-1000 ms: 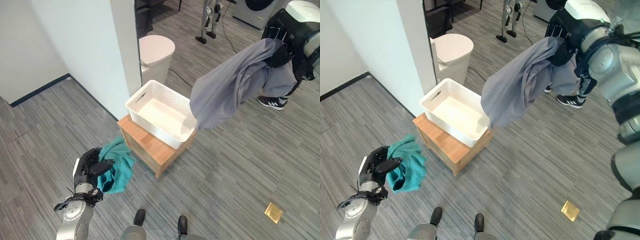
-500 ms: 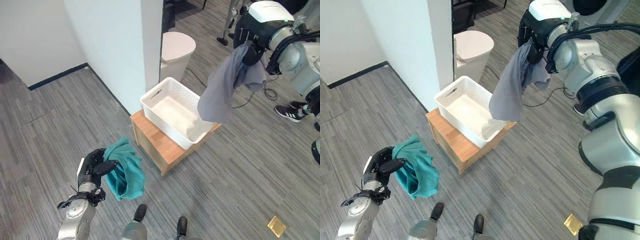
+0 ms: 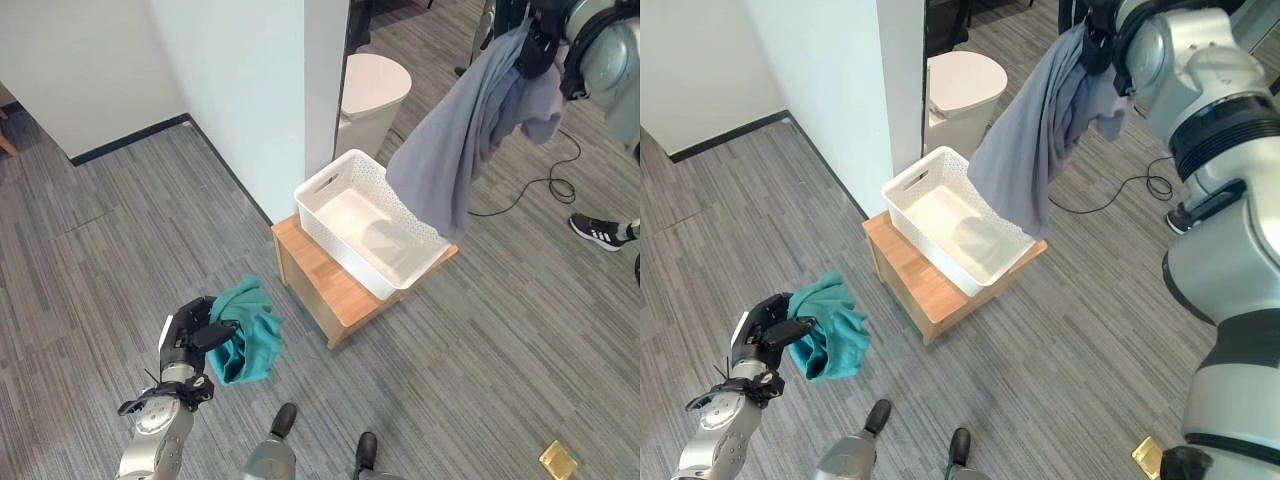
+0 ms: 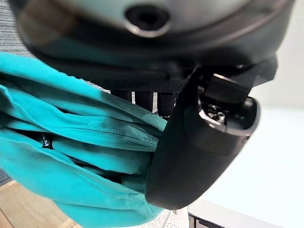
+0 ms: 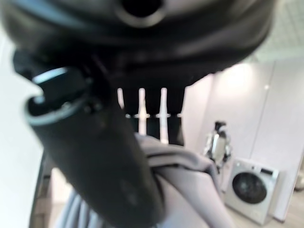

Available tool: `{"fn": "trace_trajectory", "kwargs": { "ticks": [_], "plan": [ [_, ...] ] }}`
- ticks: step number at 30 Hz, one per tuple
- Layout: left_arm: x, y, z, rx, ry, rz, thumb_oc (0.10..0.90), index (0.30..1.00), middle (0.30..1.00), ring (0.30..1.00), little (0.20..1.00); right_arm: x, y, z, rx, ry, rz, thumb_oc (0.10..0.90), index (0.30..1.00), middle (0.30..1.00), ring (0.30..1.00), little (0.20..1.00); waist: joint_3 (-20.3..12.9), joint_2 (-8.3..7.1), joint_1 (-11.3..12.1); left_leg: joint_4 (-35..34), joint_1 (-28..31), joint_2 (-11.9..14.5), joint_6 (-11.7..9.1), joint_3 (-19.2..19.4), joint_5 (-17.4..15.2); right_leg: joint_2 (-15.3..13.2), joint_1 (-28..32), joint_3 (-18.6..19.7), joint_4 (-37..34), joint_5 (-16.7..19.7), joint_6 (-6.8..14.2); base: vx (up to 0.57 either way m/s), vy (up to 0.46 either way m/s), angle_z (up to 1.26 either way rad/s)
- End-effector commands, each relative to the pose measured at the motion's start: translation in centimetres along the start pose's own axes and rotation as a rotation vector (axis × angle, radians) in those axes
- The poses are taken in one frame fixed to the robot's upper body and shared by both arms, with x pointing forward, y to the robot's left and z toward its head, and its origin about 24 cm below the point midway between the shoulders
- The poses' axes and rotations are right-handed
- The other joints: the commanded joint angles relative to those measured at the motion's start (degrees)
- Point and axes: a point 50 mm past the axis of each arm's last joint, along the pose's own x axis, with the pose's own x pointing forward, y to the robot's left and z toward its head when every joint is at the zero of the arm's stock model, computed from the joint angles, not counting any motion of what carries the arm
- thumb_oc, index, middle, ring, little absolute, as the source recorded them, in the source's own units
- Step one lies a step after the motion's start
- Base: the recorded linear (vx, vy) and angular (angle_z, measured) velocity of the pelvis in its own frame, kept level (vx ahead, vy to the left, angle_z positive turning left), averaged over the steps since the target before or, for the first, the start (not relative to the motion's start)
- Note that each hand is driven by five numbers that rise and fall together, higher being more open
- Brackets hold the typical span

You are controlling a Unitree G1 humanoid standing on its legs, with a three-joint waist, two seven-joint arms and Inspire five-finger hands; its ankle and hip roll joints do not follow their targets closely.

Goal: Pick up bed clothes into laundry basket.

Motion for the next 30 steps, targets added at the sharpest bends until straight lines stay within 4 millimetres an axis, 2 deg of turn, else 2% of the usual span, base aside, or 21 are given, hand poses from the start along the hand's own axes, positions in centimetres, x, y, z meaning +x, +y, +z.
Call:
{"fn": "trace_trajectory", "kwargs": {
  "ticks": [1,5,9,13,20,26,28,30],
  "plan": [
    [1.0,-0.9,6.6,0.032,-0.314,-0.097,0.4,0.3,0.3,0.3,0.3,-0.8,-10.0,-1.8,-0.056,0.135,-0.332,0.4,0.3,0.3,0.3,0.3,-7.68,-4.6,0.14,0.78,-0.79,-2.34,0.09,0.31,-2.16,-2.47,5.57,-0.27,0.32,-6.47,3.73,0.0,0.0,0.0],
    [1.1,-0.9,6.6,0.033,-0.315,-0.091,0.4,0.3,0.3,0.3,0.3,-0.9,-10.9,-1.2,-0.045,0.115,-0.37,0.4,0.3,0.3,0.3,0.3,-7.87,-4.58,-0.15,0.82,-0.96,-2.4,0.08,0.32,-2.08,-2.63,5.31,-0.25,0.32,-6.35,3.75,0.0,0.0,0.0],
    [1.2,-0.7,6.6,0.022,-0.318,-0.07,0.4,0.3,0.3,0.3,0.3,-0.9,-11.8,0.4,-0.015,0.048,-0.397,0.4,0.3,0.3,0.3,0.3,-8.02,-4.93,-0.7,0.75,-0.63,-2.39,0.21,0.46,-2.26,-2.69,5.44,-0.11,0.36,-6.17,3.75,0.0,0.0,0.0],
    [1.2,-0.7,6.6,0.018,-0.316,-0.066,0.4,0.3,0.3,0.3,0.3,-0.8,-11.5,0.5,-0.021,0.044,-0.382,0.4,0.3,0.3,0.3,0.3,-8.16,-5.13,-0.85,0.76,-0.47,-2.45,0.26,0.53,-2.39,-2.71,5.63,-0.04,0.38,-6.06,3.74,0.0,0.0,0.0],
    [1.2,-0.4,6.6,0.02,-0.316,-0.052,0.4,0.3,0.3,0.3,0.3,-0.3,-10.7,2.0,0.017,-0.003,-0.365,0.4,0.3,0.3,0.3,0.3,-8.08,-5.27,-0.8,0.68,-0.58,-2.45,0.35,0.57,-2.27,-2.84,5.4,-0.16,0.41,-6.1,3.61,0.0,0.0,0.0],
    [1.2,-0.3,6.5,0.023,-0.314,-0.054,0.4,0.3,0.3,0.3,0.3,-0.1,-9.8,1.9,-0.024,0.006,-0.333,0.4,0.3,0.3,0.3,0.3,-7.67,-5.27,-0.37,0.66,-0.84,-2.55,0.34,0.46,-2.1,-2.93,5.25,-0.4,0.42,-5.93,3.64,0.0,0.0,0.0],
    [1.2,-0.1,6.6,0.024,-0.317,-0.044,0.4,0.3,0.3,0.3,0.3,-0.2,-10.3,2.2,-0.018,-0.006,-0.351,0.4,0.3,0.3,0.3,0.3,-7.59,-5.38,-0.27,0.64,-0.94,-2.62,0.38,0.48,-2.04,-2.89,5.2,-0.41,0.42,-5.92,3.64,0.0,0.0,0.0],
    [1.2,0.3,6.7,0.029,-0.325,-0.022,0.4,0.3,0.3,0.3,0.3,-0.6,-11.9,2.8,-0.002,-0.034,-0.408,0.4,0.3,0.3,0.3,0.3,-7.81,-5.61,-0.6,0.57,-1.0,-2.55,0.34,0.63,-2.01,-2.98,5.05,-0.33,0.44,-5.83,3.7,0.0,0.0,0.0]
  ]
}}
